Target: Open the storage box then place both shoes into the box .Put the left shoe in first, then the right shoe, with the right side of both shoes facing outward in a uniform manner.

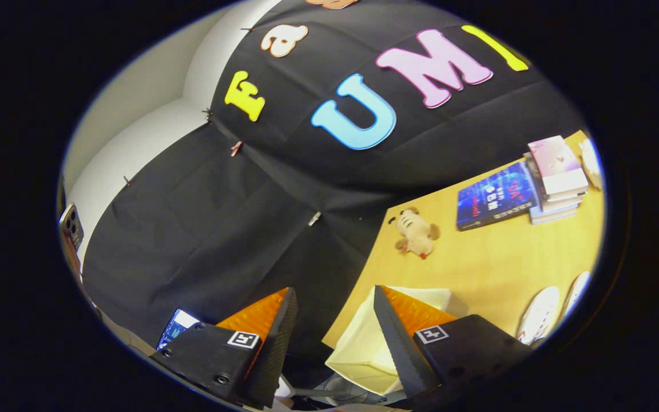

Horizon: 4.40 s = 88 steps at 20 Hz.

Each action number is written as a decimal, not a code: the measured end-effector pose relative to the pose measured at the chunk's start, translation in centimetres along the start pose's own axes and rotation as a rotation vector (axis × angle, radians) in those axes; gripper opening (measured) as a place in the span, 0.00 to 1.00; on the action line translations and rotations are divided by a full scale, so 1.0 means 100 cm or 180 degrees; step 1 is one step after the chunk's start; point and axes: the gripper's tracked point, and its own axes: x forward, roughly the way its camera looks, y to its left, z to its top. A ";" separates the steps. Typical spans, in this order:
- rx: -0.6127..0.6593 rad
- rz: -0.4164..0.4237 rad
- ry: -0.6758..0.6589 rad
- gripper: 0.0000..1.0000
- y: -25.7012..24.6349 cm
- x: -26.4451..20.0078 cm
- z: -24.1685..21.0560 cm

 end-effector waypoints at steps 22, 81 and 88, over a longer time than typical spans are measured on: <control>-0.0099 -0.2136 0.1383 0.69 -0.324 -0.102 -0.144; 0.0751 -0.2131 0.1846 0.09 -0.060 0.121 -0.224; 0.0741 -0.1806 0.1787 0.60 -0.050 0.142 -0.225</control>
